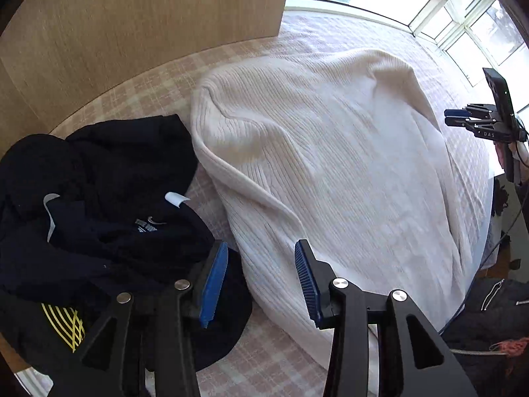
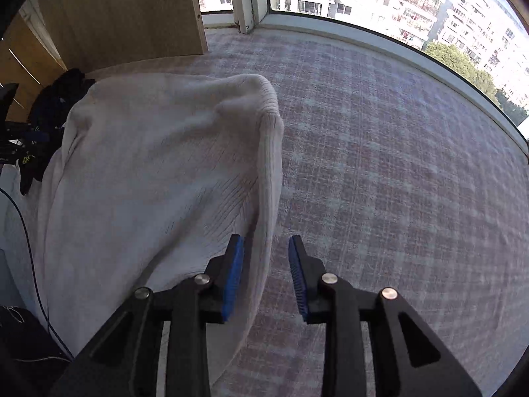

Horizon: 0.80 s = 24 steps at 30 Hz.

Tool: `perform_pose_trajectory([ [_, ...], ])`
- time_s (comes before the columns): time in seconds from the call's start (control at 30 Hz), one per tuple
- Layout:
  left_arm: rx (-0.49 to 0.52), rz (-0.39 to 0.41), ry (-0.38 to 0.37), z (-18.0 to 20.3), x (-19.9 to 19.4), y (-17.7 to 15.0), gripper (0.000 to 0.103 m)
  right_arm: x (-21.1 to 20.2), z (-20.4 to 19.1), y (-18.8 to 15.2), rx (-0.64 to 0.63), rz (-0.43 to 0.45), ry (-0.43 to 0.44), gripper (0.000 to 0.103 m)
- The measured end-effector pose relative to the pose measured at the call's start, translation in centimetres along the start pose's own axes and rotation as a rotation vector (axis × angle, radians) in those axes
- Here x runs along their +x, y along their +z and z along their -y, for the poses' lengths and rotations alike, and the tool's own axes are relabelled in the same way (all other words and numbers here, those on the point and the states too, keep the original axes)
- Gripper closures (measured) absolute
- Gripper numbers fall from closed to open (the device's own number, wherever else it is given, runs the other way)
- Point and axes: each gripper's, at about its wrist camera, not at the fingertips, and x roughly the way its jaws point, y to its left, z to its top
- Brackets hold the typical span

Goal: Fold clothes

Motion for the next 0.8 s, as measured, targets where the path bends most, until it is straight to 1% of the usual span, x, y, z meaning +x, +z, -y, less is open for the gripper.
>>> perform_pose_trajectory([
  [0.07, -0.032, -0.015, 0.023, 0.0, 1.4, -0.4, 0.063, 0.5, -0.4, -2.0, 0.008, -0.026, -0.009, 0.075],
  [0.13, -0.094, 0.020, -0.035, -0.4, 1.4, -0.4, 0.063, 0.9, -0.6, -3.5, 0.036, -0.057, 0.023, 0.074],
  [0.2, -0.134, 0.048, -0.072, -0.1, 0.9, -0.7, 0.062, 0.9, -0.8, -4.5, 0.054, -0.065, 0.026, 0.074],
  [0.23, -0.132, 0.056, -0.074, 0.6, 0.5, -1.0, 0.061, 0.8, -1.0, -5.0, 0.057, -0.066, 0.028, 0.074],
  [0.33, -0.095, 0.064, -0.041, 3.1, 0.1, -2.5, 0.056, -0.1, -1.3, -6.3, 0.070, -0.054, 0.040, 0.074],
  [0.4, -0.064, 0.064, -0.020, 4.6, 0.0, -3.7, 0.054, -0.8, -1.3, -7.1, 0.084, -0.051, 0.046, 0.073],
  [0.47, -0.071, 0.054, -0.039, 4.9, 0.2, -4.8, 0.054, -1.0, -1.4, -7.9, 0.092, -0.053, 0.045, 0.070],
  [0.53, -0.097, 0.041, -0.076, 4.8, 0.5, -5.7, 0.054, -0.8, -1.6, -8.4, 0.101, -0.060, 0.053, 0.070],
  [0.6, -0.123, 0.041, -0.090, 4.6, 0.6, -6.4, 0.054, -0.4, -1.8, -8.8, 0.111, -0.075, 0.068, 0.069],
  [0.67, -0.137, 0.042, -0.113, 4.7, 0.4, -7.2, 0.054, 0.1, -2.3, -9.2, 0.103, -0.084, 0.064, 0.069],
  [0.8, -0.170, 0.041, -0.152, 4.9, 0.1, -8.8, 0.054, 1.2, -2.6, -10.2, 0.121, -0.114, 0.093, 0.069],
])
